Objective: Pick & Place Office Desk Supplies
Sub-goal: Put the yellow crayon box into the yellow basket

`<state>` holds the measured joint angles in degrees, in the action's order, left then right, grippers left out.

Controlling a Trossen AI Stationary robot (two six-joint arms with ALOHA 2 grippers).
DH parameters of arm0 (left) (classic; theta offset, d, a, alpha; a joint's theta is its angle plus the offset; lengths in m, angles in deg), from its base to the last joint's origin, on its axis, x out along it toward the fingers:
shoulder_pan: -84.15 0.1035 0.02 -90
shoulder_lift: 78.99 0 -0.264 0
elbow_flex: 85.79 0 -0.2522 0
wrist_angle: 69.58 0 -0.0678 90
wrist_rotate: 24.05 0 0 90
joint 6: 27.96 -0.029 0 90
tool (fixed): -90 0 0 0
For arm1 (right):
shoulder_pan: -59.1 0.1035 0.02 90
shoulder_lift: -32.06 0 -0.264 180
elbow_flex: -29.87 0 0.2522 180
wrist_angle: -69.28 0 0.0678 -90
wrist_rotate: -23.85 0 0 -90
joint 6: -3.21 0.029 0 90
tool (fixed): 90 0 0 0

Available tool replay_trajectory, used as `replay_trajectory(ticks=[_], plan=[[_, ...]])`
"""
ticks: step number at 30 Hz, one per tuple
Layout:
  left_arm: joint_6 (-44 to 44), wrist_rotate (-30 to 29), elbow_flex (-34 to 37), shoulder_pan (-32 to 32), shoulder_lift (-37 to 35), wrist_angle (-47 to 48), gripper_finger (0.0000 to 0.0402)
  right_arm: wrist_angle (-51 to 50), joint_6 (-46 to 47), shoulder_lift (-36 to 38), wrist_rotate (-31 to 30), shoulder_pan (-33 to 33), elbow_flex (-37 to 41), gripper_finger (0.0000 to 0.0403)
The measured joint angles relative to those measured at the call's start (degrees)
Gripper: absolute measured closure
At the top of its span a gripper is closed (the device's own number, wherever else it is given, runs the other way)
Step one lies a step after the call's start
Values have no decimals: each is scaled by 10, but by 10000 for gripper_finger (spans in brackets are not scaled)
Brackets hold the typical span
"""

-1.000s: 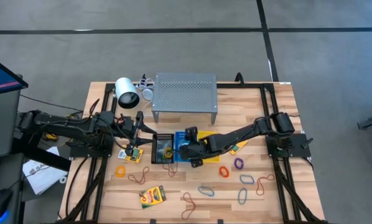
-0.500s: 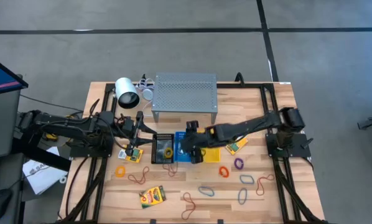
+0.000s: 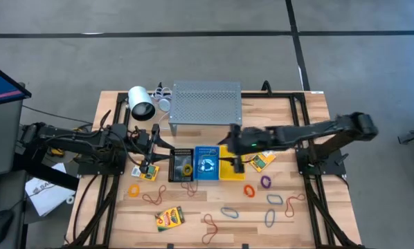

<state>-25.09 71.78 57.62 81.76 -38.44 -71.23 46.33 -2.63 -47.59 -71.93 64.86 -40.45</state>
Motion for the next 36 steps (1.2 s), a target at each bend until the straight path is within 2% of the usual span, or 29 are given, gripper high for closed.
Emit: replay_trajectory(ticks=[6, 14, 20, 29, 32, 36], plan=[[0, 0, 0, 0, 0, 0, 248, 132, 29, 154, 12, 11, 140, 138], [4, 0, 0, 0, 0, 0, 248, 159, 44, 341, 15, 38, 224, 138], [4, 0, 1, 0, 0, 2, 248, 202, 46, 432, 15, 74, 289, 138], [17, 0, 41, 0, -1, -25, 248, 357, 73, 504, 15, 121, 415, 138], [21, 0, 55, 0, -1, -47, 248, 422, 91, 499, -2, 135, 451, 138], [21, 0, 59, 0, -1, -57, 248, 456, 124, 444, -64, 141, 468, 138]])
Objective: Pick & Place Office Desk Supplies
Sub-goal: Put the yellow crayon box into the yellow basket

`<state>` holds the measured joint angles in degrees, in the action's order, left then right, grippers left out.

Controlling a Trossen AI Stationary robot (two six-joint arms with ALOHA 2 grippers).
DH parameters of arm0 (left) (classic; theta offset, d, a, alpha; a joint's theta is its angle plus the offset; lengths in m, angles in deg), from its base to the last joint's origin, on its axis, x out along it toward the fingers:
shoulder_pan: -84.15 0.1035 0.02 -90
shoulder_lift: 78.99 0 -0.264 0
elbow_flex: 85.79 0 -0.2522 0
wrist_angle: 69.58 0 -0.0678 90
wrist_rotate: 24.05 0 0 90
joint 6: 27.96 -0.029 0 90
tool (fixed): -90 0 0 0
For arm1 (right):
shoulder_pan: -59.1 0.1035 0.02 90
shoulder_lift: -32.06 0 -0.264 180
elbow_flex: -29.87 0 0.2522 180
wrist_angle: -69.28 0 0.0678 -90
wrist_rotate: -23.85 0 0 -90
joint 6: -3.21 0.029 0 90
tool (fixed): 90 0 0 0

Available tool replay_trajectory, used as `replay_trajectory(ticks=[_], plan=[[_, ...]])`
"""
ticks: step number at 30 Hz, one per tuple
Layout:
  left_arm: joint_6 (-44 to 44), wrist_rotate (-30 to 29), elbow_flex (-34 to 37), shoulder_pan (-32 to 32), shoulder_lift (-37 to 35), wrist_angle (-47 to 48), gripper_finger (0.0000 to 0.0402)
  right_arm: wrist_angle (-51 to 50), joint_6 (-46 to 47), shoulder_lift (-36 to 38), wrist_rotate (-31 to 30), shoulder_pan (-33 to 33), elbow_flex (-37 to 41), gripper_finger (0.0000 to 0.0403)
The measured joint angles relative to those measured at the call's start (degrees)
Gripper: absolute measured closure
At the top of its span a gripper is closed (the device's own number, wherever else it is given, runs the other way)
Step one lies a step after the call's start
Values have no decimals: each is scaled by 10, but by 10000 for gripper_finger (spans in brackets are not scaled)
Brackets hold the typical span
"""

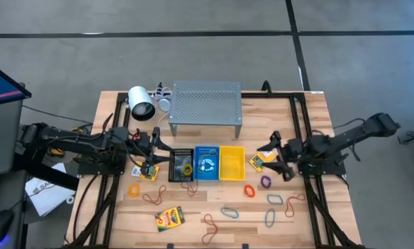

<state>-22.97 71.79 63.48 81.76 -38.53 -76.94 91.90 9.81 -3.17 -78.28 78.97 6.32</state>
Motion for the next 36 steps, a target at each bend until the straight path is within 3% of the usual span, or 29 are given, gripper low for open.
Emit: replay_trajectory(ticks=[9, 16, 27, 36], plan=[[0, 0, 0, 0, 0, -17, 248, -14, 20, -241, -12, -28, -89, 138], [0, 0, 0, 0, 0, -17, 248, -167, 16, -384, 18, -66, -221, 138], [4, 0, 0, 0, 0, -18, 248, -493, -6, -457, 6, -59, -426, 138], [49, 2, -1, 0, 0, -18, 248, -593, 15, -480, -71, 6, -485, 138]])
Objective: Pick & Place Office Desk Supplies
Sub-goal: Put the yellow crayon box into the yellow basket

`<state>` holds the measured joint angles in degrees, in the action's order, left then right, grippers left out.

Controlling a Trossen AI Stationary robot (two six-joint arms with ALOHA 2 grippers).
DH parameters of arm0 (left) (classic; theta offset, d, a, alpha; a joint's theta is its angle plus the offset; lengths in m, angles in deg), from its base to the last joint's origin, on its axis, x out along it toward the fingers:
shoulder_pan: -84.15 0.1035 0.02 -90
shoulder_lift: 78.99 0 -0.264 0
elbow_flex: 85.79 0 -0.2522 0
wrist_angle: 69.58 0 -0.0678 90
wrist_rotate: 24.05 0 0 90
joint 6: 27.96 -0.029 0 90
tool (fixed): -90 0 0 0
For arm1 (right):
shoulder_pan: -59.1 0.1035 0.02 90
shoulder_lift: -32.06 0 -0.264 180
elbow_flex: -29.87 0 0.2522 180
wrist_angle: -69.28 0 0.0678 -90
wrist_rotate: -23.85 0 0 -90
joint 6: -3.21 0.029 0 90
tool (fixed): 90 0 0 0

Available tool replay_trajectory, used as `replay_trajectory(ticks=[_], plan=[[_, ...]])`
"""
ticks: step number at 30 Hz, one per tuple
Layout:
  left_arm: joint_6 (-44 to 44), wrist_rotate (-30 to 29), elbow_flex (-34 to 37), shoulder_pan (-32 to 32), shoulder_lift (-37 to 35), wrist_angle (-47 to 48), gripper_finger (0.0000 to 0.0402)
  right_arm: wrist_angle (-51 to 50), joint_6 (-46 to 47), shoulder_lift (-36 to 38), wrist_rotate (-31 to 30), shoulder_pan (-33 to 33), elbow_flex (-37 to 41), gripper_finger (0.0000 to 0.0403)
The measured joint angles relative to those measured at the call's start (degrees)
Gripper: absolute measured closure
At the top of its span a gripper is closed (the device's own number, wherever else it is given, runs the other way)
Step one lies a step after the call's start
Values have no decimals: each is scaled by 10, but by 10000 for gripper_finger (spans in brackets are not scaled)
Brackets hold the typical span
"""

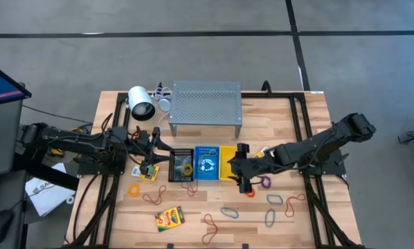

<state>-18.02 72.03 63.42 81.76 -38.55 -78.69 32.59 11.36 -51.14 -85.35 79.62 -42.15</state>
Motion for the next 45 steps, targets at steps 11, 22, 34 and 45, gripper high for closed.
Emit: replay_trajectory(ticks=[11, 22, 34, 45], plan=[[79, 63, -43, -80, -3, 13, 248, -71, 78, -2, -63, 32, 6, 138], [-129, -37, -182, -319, 0, 30, 248, -71, 90, -2, -64, 27, 16, 138], [-74, -451, -278, -477, 79, 245, 248, -70, 99, -2, -64, 28, 16, 138], [134, -507, -315, -489, 133, 392, 248, -70, 99, -2, -64, 28, 17, 138]])
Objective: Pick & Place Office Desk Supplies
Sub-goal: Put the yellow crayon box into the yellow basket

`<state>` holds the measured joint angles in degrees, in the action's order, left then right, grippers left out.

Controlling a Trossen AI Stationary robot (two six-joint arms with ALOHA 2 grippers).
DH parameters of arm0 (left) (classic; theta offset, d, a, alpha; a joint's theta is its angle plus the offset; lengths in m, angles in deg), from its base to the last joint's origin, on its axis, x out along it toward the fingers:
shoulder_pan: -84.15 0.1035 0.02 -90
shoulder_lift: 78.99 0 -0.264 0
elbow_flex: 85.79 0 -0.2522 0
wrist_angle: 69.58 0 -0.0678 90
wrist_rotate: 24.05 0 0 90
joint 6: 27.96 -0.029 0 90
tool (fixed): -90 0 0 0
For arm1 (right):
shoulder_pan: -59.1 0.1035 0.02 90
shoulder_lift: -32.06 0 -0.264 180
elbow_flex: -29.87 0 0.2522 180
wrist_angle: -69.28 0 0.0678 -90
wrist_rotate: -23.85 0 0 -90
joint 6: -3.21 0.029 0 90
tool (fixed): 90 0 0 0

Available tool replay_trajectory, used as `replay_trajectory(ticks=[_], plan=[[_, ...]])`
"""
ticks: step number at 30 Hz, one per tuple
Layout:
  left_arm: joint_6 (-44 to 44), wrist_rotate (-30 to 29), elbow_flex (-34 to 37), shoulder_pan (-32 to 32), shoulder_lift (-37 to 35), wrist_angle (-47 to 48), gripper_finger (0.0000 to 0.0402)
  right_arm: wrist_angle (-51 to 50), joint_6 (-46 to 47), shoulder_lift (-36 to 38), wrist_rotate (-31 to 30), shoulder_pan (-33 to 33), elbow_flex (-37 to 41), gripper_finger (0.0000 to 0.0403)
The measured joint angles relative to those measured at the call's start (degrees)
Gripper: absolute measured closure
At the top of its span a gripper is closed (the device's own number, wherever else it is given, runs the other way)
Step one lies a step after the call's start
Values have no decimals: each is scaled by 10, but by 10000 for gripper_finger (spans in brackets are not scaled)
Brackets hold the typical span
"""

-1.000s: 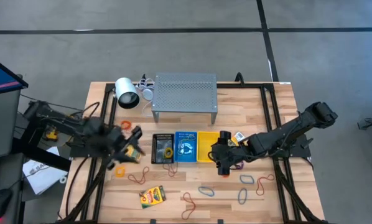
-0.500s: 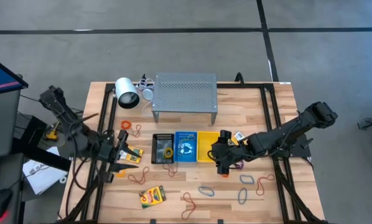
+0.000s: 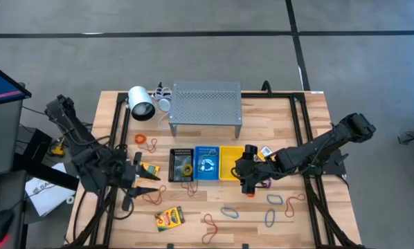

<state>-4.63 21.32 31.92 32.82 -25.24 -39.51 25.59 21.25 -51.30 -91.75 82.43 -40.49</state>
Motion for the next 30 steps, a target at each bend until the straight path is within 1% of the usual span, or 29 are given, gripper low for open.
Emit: replay_trajectory(ticks=[5, 11, 19, 25, 30], plan=[[122, -6, 0, 5, 3, 93, 248, 2, 0, 0, 0, 9, 0, 138], [205, 0, 0, 25, 18, 169, 248, 4, 2, 0, 0, 21, 0, 138], [266, 81, 0, 83, 63, 234, 248, 4, 15, 0, 0, 26, 0, 138], [309, 129, 0, 126, 97, 292, 248, 4, 15, 0, 0, 26, 0, 138], [327, 163, 0, 155, 121, 305, 248, 4, 15, 0, 0, 26, 0, 138]])
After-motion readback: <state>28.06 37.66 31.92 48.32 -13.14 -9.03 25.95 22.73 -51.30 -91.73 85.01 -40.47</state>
